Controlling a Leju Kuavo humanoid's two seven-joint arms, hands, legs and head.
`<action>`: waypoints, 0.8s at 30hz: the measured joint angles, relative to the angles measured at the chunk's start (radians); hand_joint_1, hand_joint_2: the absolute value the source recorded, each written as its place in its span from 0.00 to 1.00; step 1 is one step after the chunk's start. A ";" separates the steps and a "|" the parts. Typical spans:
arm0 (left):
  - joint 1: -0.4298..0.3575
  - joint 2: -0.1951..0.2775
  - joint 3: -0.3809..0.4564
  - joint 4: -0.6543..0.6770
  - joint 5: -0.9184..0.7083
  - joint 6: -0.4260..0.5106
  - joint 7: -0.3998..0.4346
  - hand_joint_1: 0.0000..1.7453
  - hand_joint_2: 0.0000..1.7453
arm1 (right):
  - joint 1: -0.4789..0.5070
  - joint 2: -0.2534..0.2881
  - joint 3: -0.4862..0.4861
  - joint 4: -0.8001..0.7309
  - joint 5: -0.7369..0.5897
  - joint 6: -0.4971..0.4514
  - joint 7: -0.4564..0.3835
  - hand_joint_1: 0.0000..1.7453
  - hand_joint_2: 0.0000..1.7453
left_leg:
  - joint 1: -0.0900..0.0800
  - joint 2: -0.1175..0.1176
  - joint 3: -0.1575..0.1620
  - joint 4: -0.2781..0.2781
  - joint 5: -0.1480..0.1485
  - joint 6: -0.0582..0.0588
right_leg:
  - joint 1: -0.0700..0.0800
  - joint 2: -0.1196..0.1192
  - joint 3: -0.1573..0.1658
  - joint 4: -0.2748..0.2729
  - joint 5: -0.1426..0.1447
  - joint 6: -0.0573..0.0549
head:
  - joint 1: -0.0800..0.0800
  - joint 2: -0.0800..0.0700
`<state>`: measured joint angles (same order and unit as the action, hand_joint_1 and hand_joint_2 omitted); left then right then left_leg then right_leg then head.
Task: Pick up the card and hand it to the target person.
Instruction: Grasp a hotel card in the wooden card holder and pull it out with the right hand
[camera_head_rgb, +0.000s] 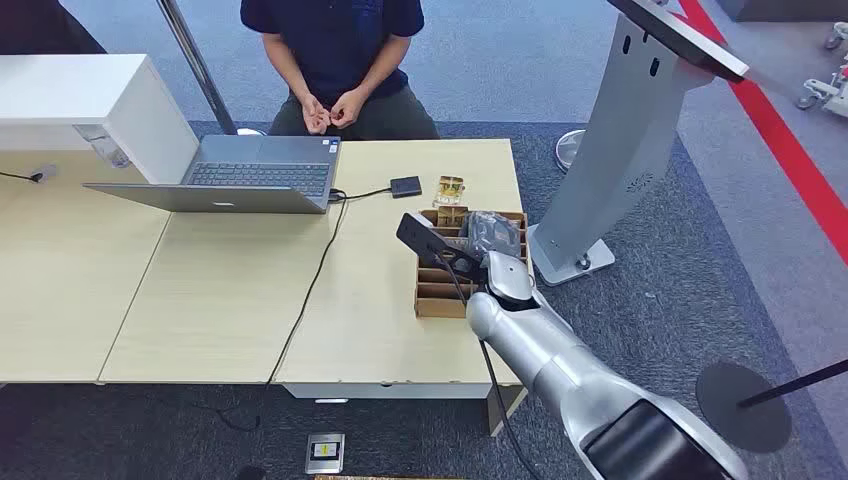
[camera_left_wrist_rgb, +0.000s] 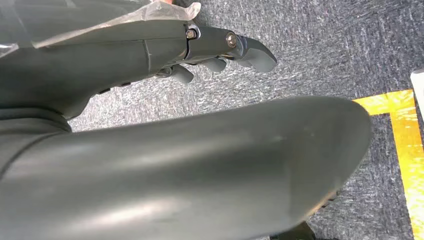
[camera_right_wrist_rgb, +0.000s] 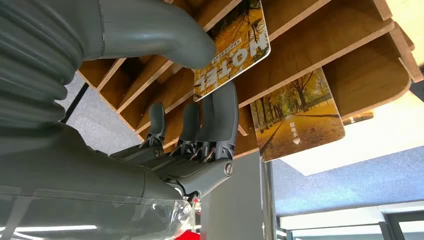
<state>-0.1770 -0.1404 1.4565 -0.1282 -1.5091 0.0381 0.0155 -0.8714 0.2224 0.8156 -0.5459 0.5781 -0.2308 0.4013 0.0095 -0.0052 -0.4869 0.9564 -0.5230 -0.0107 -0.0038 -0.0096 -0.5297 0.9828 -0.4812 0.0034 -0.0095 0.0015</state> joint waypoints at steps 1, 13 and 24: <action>0.000 0.000 0.000 0.000 0.000 0.000 0.000 0.00 0.00 | 0.000 0.000 0.000 0.000 0.000 0.000 0.000 0.57 1.00 | 0.000 0.000 0.000 0.000 0.000 0.000 | 0.000 0.000 0.000 0.000 0.000 0.000 | 0.000 0.000; -0.001 0.000 0.000 0.000 0.000 -0.004 0.000 0.00 0.00 | 0.001 -0.005 0.000 0.000 0.000 0.002 0.001 0.78 1.00 | 0.000 0.000 0.000 0.000 0.000 0.000 | 0.000 0.000 0.000 0.000 0.000 0.000 | 0.000 0.000; -0.003 0.000 0.000 0.000 0.000 -0.005 0.000 0.00 0.00 | 0.003 -0.009 0.000 -0.001 0.000 0.002 0.000 1.00 1.00 | 0.000 0.000 0.000 0.000 0.000 0.000 | 0.000 0.000 0.000 0.000 0.000 0.000 | 0.000 0.000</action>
<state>-0.1798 -0.1404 1.4562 -0.1282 -1.5091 0.0327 0.0156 -0.8680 0.2130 0.8153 -0.5467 0.5784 -0.2287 0.4017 0.0095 -0.0051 -0.4866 0.9565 -0.5230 -0.0107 -0.0038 -0.0096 -0.5296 0.9827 -0.4812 0.0034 -0.0095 0.0015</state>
